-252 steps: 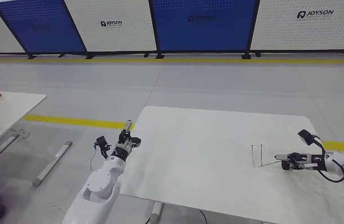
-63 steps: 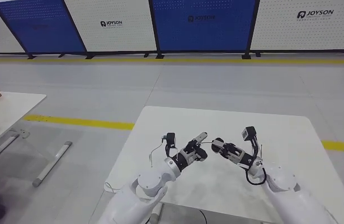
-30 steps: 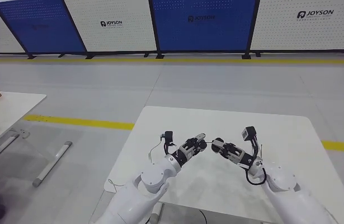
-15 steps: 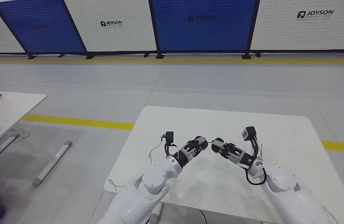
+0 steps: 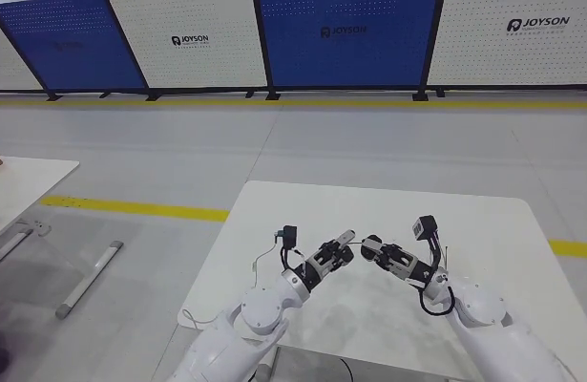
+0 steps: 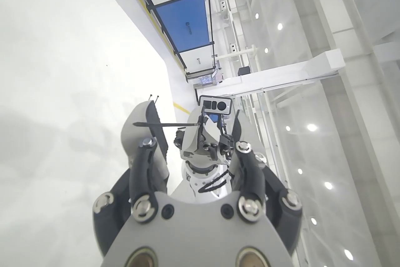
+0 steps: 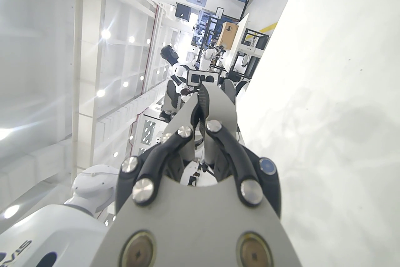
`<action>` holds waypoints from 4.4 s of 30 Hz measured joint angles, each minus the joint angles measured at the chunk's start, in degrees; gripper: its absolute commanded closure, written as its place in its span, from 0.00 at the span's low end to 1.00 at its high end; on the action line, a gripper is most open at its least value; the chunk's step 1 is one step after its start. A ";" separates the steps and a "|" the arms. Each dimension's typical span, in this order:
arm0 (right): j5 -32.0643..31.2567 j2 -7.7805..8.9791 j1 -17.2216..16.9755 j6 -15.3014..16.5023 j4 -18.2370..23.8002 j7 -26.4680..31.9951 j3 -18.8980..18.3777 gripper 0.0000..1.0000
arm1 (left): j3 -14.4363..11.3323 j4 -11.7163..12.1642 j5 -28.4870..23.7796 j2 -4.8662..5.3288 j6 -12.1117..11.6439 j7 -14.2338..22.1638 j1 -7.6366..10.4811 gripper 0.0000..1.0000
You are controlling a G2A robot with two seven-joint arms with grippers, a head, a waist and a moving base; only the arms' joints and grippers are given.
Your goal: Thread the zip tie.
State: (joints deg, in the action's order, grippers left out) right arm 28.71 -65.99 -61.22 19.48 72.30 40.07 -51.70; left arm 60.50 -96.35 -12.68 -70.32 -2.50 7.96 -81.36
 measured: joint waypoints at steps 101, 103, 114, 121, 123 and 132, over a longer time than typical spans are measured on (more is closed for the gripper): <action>6.84 1.73 -6.19 -0.48 1.53 8.70 -10.67 0.00 | 5.11 0.98 8.91 2.06 11.09 16.64 0.89 1.00; 6.84 1.73 -6.19 -0.48 1.53 8.70 -10.67 0.00 | 5.45 0.02 8.04 2.13 8.62 16.57 0.19 1.00; 6.84 1.73 -6.19 -0.48 1.53 8.70 -10.67 0.00 | 17.42 -16.04 -1.14 4.36 -13.29 22.16 -14.49 1.00; 6.84 1.73 -6.19 -0.48 1.53 8.70 -10.67 0.00 | 21.16 -22.05 -2.55 4.98 -16.56 23.58 -20.27 1.00; 6.84 1.73 -6.19 -0.48 1.53 8.70 -10.67 0.00 | 20.61 -21.89 0.34 5.01 -14.71 22.54 -20.01 1.00; 6.84 1.73 -6.19 -0.48 1.53 8.70 -10.67 0.00 | 8.95 -11.67 12.08 3.61 -1.76 14.61 -10.67 1.00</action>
State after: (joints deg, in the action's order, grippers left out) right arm 35.55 -64.25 -67.40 19.00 73.83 48.77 -62.37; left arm 69.44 -108.03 -0.60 -66.71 -4.26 22.57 -92.03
